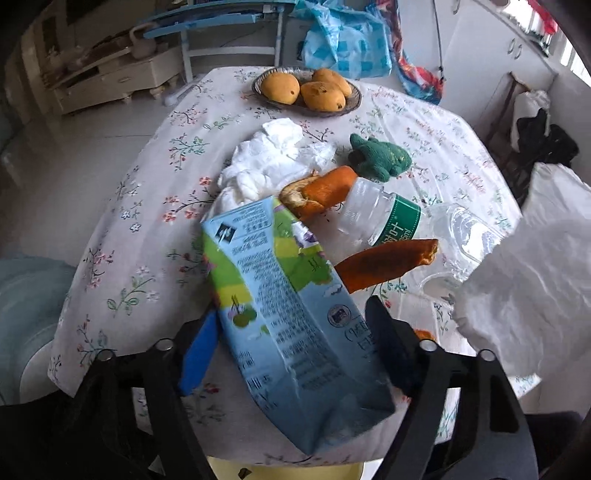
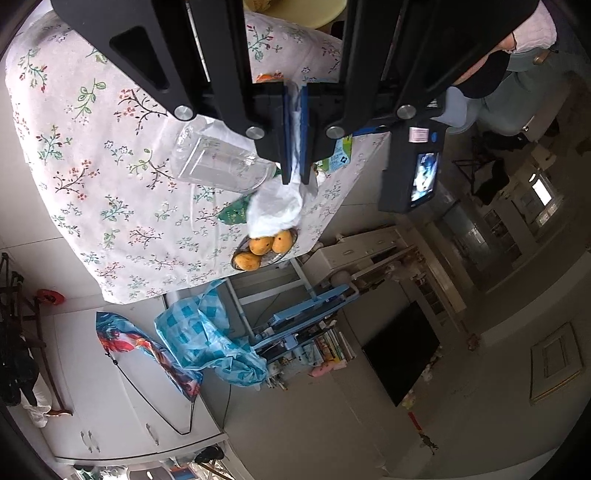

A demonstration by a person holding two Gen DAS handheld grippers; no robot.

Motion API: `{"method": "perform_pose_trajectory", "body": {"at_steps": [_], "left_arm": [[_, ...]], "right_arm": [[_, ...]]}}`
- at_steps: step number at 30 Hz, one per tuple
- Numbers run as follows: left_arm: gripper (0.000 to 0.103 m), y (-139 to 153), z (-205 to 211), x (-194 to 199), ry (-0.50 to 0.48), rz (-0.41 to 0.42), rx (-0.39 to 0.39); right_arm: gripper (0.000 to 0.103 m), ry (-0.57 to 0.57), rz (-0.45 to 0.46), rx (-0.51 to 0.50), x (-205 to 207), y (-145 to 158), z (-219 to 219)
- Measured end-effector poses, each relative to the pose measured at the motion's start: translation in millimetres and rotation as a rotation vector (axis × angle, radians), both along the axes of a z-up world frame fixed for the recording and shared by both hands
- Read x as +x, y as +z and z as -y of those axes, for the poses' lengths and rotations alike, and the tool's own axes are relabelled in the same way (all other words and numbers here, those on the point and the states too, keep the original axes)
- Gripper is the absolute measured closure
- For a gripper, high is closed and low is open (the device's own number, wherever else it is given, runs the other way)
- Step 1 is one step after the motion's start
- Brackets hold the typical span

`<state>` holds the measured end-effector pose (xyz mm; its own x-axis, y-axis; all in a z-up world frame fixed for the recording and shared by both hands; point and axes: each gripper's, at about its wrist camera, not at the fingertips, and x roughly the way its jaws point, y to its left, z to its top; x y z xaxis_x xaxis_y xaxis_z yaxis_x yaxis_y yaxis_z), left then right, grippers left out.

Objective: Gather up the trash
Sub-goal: 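Grasp the blue juice carton with the left gripper while the right gripper holds the tissue, then drop the tissue and the juice carton into the yellow bucket with both grippers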

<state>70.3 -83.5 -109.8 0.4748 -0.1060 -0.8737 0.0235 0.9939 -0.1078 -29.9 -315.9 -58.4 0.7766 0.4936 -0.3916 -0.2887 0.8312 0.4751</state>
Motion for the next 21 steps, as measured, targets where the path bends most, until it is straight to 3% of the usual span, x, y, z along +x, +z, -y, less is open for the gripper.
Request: {"method": "perform_pose_trajectory", "body": {"at_steps": [6,10,14,18,21], "left_arm": [[0.037,5,-21,-14,-0.046,0.032,-0.061],[0.037,12,-31,-29,-0.061,0.064,-0.055],[0.037,2,-34,-22,-0.077,0.003,-0.063],[0.037,2,-27,-19,-0.082,0.014,-0.019],[0.038,5,-30,-22,-0.071,0.036,-0.028]], "right_arm": [[0.098,0.013,-0.002,-0.005,-5,-4,-5],[0.098,0.030,-0.008,-0.017,-5,-5,-11],[0.098,0.047,-0.023,-0.031,-4,-9,-20],[0.098,0.055,-0.025,-0.044,-7,-11,-26],[0.098,0.056,-0.026,-0.047,-9,-10,-26]]}}
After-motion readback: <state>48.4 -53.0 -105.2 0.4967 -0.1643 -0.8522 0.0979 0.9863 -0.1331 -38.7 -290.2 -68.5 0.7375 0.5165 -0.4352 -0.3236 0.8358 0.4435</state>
